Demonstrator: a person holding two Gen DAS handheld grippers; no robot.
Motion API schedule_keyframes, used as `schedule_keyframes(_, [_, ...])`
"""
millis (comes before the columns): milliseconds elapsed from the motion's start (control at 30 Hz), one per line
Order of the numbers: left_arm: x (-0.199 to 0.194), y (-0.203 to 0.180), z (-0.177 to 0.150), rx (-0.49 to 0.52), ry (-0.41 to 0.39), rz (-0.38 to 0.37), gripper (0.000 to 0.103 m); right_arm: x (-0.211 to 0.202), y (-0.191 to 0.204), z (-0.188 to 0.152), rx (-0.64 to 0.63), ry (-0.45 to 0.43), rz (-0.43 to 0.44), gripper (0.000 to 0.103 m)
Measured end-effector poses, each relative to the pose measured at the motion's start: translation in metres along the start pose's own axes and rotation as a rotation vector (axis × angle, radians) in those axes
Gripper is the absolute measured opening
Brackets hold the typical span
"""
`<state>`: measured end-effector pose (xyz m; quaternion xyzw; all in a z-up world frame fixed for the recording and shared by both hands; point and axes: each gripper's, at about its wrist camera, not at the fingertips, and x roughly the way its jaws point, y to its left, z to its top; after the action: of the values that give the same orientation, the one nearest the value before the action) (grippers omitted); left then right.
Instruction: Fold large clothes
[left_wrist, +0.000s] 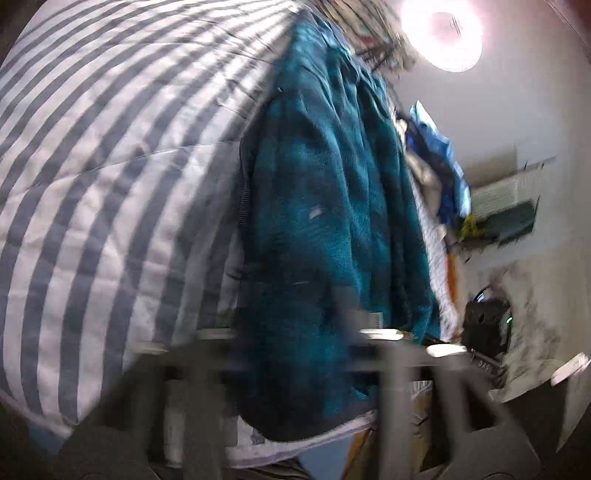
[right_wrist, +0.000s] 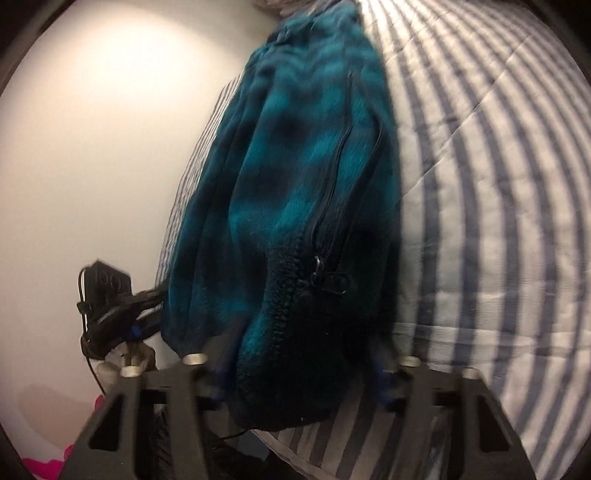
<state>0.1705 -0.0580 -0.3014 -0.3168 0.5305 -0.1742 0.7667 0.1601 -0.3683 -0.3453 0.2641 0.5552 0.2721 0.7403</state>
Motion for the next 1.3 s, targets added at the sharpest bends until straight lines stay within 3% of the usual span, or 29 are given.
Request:
schedule_keyframes(67, [0.001, -0.004, 0.002, -0.014, -0.004, -0.018, 0.012, 0.003, 0.001, 0.004, 0.005, 0.013, 0.019, 0.017])
schedule_keyframes(167, [-0.032, -0.006, 0.004, -0.103, -0.076, -0.138, 0.012, -0.016, 0.013, 0.003, -0.023, 0.000, 0.038, 0.009])
schedule_keyframes(267, [-0.064, -0.010, -0.003, -0.090, -0.172, -0.153, 0.011, -0.051, 0.034, -0.006, -0.125, -0.053, 0.022, 0.008])
schedule_keyframes(367, [-0.049, 0.002, -0.012, -0.085, -0.141, -0.065, 0.011, -0.041, 0.029, -0.014, -0.141, -0.039, -0.028, 0.008])
schedule_keyframes(467, [-0.020, 0.018, -0.024, -0.094, -0.094, 0.046, 0.012, -0.001, 0.017, -0.030, -0.154, 0.044, -0.168, 0.008])
schedule_keyframes(600, [-0.030, 0.019, -0.029, -0.099, -0.110, 0.026, 0.016, -0.006, 0.021, -0.034, -0.169, 0.016, -0.160, 0.009])
schedule_keyframes(733, [-0.043, 0.028, -0.033, -0.096, -0.111, 0.008, 0.050, -0.026, 0.023, -0.038, -0.175, -0.021, -0.128, 0.045])
schedule_keyframes(767, [-0.043, 0.029, -0.036, -0.094, -0.107, 0.009, 0.051, -0.030, 0.021, -0.040, -0.167, -0.033, -0.102, 0.053])
schedule_keyframes(833, [-0.043, 0.031, -0.036, -0.093, -0.087, 0.002, 0.051, -0.033, 0.014, -0.041, -0.134, -0.059, -0.079, 0.058])
schedule_keyframes(933, [-0.054, 0.016, -0.037, -0.045, -0.163, 0.129, 0.051, -0.042, 0.014, -0.038, -0.130, -0.117, -0.212, 0.054])
schedule_keyframes(1000, [-0.071, 0.004, -0.038, -0.013, -0.230, 0.154, 0.051, -0.059, 0.021, -0.034, -0.175, -0.182, -0.270, 0.051])
schedule_keyframes(1067, [-0.085, -0.019, -0.040, 0.066, -0.289, 0.156, 0.051, -0.069, 0.038, -0.028, -0.252, -0.233, -0.292, 0.039])
schedule_keyframes(1100, [-0.088, -0.030, -0.041, 0.109, -0.299, 0.149, 0.051, -0.069, 0.048, -0.023, -0.288, -0.247, -0.294, 0.039])
schedule_keyframes(1200, [-0.081, -0.064, -0.043, 0.217, -0.270, 0.106, 0.051, -0.055, 0.072, -0.003, -0.367, -0.265, -0.280, 0.033])
schedule_keyframes(1300, [-0.066, -0.077, -0.041, 0.216, -0.240, 0.081, 0.051, -0.021, 0.096, 0.019, -0.426, -0.251, -0.265, 0.029])
